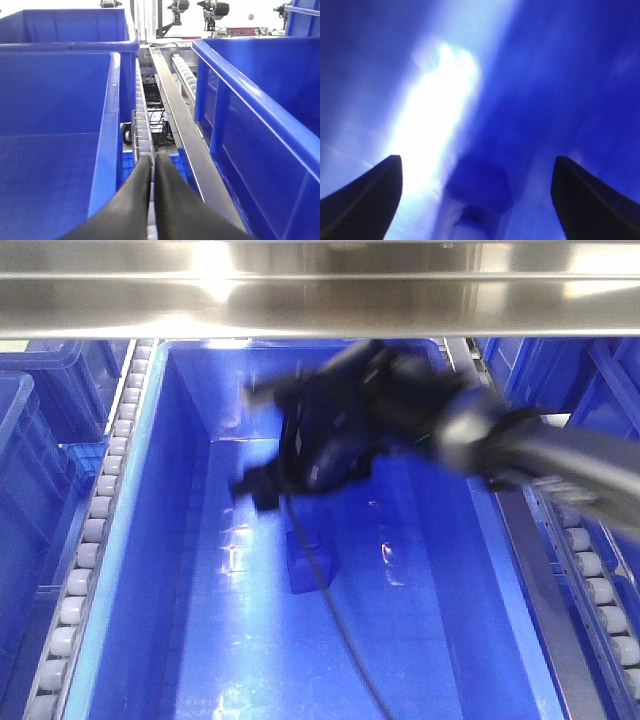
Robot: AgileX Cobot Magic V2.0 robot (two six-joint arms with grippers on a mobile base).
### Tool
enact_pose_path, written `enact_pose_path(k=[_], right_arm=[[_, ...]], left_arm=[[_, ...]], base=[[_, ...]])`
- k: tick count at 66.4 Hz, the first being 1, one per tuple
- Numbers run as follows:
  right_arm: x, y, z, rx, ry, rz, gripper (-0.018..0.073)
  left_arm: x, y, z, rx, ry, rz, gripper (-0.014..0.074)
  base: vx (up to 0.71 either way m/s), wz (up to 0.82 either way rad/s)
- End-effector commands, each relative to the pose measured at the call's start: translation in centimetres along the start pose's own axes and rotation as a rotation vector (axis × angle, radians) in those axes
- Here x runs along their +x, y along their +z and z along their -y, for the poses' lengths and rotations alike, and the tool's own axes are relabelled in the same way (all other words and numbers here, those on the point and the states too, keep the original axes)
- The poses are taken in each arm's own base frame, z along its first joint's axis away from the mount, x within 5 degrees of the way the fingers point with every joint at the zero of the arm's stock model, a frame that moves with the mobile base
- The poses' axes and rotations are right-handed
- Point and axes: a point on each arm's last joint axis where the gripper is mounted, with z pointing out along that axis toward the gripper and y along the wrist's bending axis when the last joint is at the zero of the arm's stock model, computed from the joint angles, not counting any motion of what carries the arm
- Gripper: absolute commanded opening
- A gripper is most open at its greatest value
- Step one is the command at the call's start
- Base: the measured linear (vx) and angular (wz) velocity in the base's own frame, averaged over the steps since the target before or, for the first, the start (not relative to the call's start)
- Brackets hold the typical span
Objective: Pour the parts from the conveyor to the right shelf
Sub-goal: 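Move the right gripper with the part down into the blue bin, then open the right gripper to release the part into the bin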
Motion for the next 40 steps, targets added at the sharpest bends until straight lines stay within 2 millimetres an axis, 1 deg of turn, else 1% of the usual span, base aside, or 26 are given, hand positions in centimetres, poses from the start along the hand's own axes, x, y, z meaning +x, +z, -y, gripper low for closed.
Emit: enact_pose_path(k=[1, 13, 19, 23, 30, 37, 39, 40], right_arm=[[-1.8, -4.7, 0.4, -0.005, -0.013, 0.181, 0.0564], [-2.0, -6.4, 0.7, 0.007, -0.022, 0.218, 0.0557], [-2.0, -6.7, 0.9, 0.027, -0.036, 0.224, 0.0557], [-1.7, -6.7, 1.1, 0.040, -0.049, 0.229, 0.0557], [-0.2, -6.2, 1.4, 0.046, -0.039, 0.258, 0.0557], [1.9, -6.4, 1.7, 0.017, -0.020, 0.324, 0.0557], [2.3, -6.8, 1.7, 0.006, -0.016, 0.347, 0.0557], [2.9, -6.9, 1.8, 0.000, -0.015, 0.356, 0.0557]], left_arm=[[-1.4, -0.2, 0.1, 0.010, -0.014, 0.110, -0.0006], [-1.4, -0.2, 0.1, 0.010, -0.014, 0.110, -0.0006], [-1.4, -0.2, 0.1, 0.010, -0.014, 0.110, -0.0006], [-1.4, -0.2, 0.1, 0.010, -0.014, 0.110, -0.0006], [-1.4, -0.2, 0.1, 0.010, -0.014, 0.110, -0.0006], [-1.4, -0.2, 0.1, 0.010, -0.014, 0.110, -0.0006], [-1.4, -0.2, 0.1, 0.010, -0.014, 0.110, -0.0006], [-1.4, -0.2, 0.1, 0.010, -0.014, 0.110, -0.0006]], base=[[0.00, 0.00], [0.00, 0.00], [0.00, 0.00], [0.00, 0.00], [0.00, 0.00], [0.00, 0.00], [0.00, 0.00], [0.00, 0.00]])
